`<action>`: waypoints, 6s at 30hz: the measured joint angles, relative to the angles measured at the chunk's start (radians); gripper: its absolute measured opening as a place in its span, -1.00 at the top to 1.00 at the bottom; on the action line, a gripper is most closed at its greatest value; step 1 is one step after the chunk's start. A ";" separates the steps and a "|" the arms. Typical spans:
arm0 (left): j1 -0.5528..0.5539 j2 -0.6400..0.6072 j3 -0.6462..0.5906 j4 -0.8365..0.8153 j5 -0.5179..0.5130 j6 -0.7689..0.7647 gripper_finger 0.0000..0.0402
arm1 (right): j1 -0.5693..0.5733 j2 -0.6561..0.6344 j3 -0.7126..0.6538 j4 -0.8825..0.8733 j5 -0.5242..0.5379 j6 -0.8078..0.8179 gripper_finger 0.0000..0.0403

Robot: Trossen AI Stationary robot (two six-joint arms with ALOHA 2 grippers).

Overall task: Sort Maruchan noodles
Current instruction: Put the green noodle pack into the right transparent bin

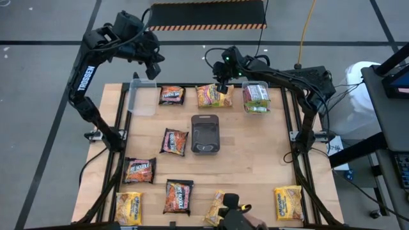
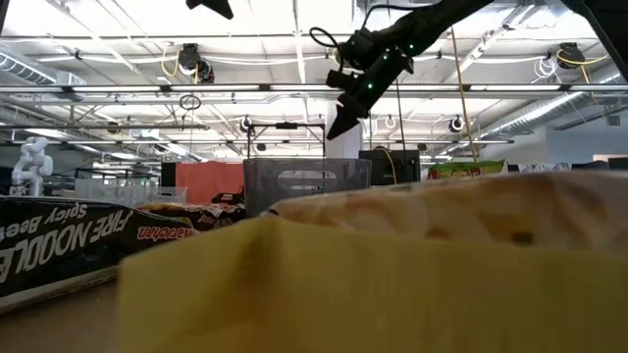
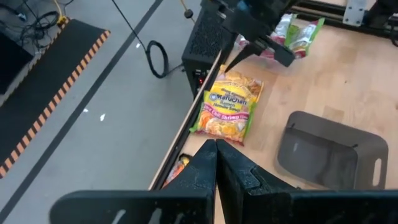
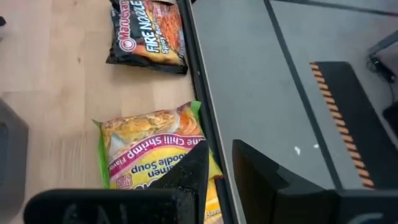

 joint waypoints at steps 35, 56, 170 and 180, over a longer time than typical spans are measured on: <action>0.051 0.001 0.000 -0.023 0.005 0.018 0.96 | -0.063 0.119 -0.001 0.093 -0.224 0.458 0.66; 0.051 0.001 0.000 -0.027 0.005 0.021 0.96 | -0.062 0.131 -0.037 0.079 -0.098 -0.031 0.66; 0.051 0.201 0.000 -0.027 0.001 0.043 0.96 | 0.162 -0.459 -0.134 0.218 0.248 -0.281 0.92; 0.039 0.395 -0.001 0.035 0.002 0.115 0.96 | 0.160 -0.672 -0.134 0.065 0.251 -0.277 0.92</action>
